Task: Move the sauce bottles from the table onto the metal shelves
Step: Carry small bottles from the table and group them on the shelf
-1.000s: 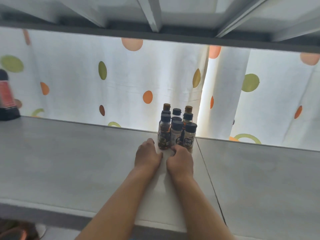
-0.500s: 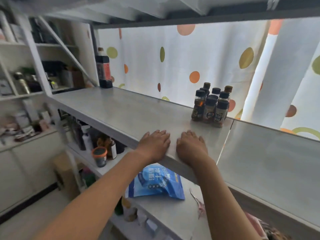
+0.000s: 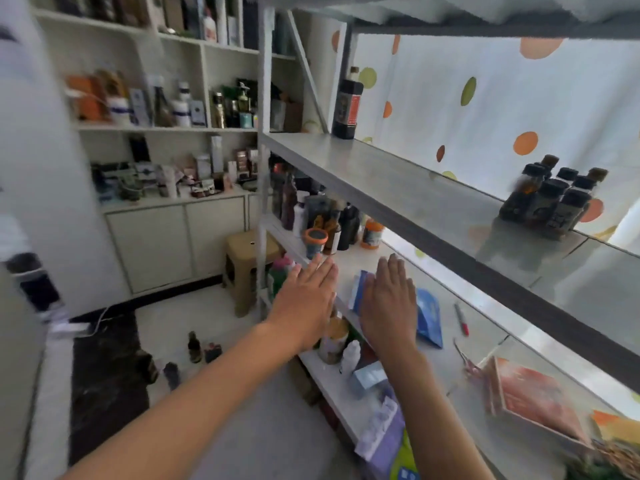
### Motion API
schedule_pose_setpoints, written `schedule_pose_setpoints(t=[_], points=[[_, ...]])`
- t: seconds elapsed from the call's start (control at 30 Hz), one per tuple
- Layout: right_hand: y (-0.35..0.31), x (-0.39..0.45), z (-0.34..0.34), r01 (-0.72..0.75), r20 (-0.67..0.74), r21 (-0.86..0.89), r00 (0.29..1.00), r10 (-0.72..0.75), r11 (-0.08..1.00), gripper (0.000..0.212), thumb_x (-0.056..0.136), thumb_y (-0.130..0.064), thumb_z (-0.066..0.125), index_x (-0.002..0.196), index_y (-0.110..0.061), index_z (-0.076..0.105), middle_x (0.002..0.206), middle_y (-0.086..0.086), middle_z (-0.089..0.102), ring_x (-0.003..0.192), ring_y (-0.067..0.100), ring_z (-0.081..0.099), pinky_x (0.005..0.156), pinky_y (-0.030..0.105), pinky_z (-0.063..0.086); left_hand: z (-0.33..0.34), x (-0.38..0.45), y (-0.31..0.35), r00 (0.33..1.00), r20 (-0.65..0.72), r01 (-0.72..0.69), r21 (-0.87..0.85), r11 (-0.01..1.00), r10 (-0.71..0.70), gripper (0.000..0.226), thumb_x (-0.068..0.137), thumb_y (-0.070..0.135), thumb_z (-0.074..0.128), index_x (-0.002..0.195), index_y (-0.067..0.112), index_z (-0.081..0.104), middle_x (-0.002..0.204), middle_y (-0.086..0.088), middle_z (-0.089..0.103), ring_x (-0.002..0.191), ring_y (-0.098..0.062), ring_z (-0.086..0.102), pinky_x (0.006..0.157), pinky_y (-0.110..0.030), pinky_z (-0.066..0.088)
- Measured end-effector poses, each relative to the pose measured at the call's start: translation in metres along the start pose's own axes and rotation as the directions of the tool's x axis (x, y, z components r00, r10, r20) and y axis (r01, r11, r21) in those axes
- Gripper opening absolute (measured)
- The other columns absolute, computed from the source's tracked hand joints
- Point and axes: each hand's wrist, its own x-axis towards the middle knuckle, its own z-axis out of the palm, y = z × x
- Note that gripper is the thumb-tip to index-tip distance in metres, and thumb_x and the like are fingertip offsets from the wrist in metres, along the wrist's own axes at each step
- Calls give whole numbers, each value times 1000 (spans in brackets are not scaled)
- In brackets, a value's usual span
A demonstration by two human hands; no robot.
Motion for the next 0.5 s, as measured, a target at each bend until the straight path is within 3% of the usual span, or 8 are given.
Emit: schedule_pose_setpoints(t=[0.07,0.2,0.37,0.5], points=[[-62,-41,27,140,37,55,989,-142,989,57,107,-33,22,158,-14,6,166,3,-3,152,16,-8,124,37,-3,-2,-61,-42,993,-20,119,20,993,-119,55,106,28,17,155,14,-3,163,-2,-8,149,-18,-12,122,-40,0],[-183,-133,63,388,82,180,910,-407,904,53,108,-30,22,157,-13,13,166,3,6,153,15,-2,122,33,-3,-15,-203,-127,934,-37,356,7,935,-355,57,105,23,22,154,11,-4,163,-3,-9,149,-19,-12,122,-39,1],[-314,-268,98,617,149,247,738,-659,747,53,106,-22,28,156,-7,20,165,8,14,153,19,7,122,36,7,-21,-387,-207,769,-112,622,-98,777,-629,62,102,21,35,155,11,3,163,-4,-2,150,-18,-8,122,-39,4],[-394,-379,116,721,193,366,560,-806,588,52,106,-23,30,155,-6,25,163,10,18,152,21,11,122,38,11,-32,-522,-238,605,-132,774,-135,619,-785,61,101,15,30,155,11,2,163,-4,-3,150,-18,-6,122,-38,4]])
